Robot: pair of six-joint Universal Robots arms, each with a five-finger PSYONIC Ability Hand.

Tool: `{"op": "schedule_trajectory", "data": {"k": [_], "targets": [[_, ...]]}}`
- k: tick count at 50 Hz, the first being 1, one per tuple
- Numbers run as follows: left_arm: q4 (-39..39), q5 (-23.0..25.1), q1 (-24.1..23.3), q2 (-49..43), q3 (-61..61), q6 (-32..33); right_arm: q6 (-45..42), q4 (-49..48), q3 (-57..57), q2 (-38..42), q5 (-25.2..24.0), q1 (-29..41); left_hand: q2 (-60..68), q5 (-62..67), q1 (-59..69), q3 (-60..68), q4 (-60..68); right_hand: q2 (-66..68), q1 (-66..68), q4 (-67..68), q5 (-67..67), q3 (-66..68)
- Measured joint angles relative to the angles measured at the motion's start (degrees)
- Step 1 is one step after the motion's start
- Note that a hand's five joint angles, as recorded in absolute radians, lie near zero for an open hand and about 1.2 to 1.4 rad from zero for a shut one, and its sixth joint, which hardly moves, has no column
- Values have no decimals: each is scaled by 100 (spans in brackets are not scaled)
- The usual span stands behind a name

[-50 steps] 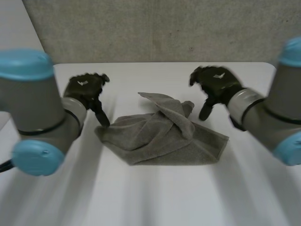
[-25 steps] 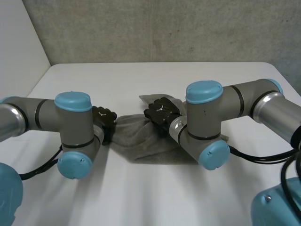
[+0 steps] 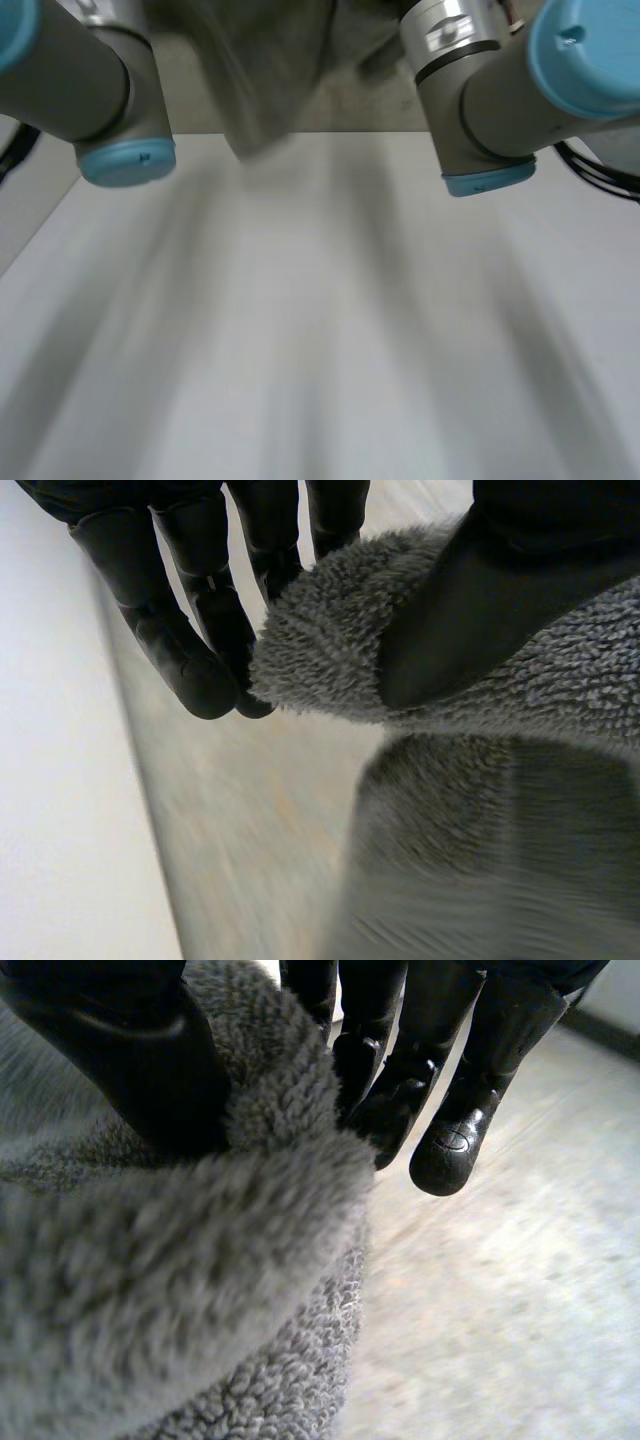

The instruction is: Fold the towel.

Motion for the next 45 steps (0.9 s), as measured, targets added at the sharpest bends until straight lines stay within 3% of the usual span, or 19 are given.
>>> {"op": "schedule_trajectory", "data": {"k": [5, 14, 21, 24, 30, 37, 45], "targets": [[-7, -46, -81, 288, -462, -23, -22, 41, 538, -217, -129, -139, 0, 0, 0, 3, 0, 75, 0, 0, 1, 28], [-700, 237, -166, 353, -2525, 4, -262, 1302, 1487, -152, -782, -219, 0, 36, 0, 10, 0, 81, 0, 0, 44, 44], [-770, 348, -158, 316, -4134, 18, -1119, 1651, 2807, -6, -1167, -193, 0, 58, 0, 16, 0, -478, -5, -547, -73, -502], [-773, 359, -161, 300, -4525, 32, -1520, 1762, 3183, 29, -1178, -189, 0, 58, 0, 19, 0, -1197, -248, -1198, -708, -1179], [-788, 362, -184, 350, -5112, 141, -2185, 2350, 3736, 17, -1066, -250, 0, 58, 0, 21, 0, -3410, -2763, -3481, -3222, -3459], [-806, 361, -304, 787, -5509, 308, -1718, 3420, 3646, -483, -960, -454, 0, 58, 0, 22, 0, -4471, -3866, -4569, -4205, -4549], [-805, 360, -582, 1398, -5848, 341, -266, 4350, 2856, -869, -940, -721, 0, 58, 0, 21, 0, -4753, -4092, -4896, -4738, -4849]]}}
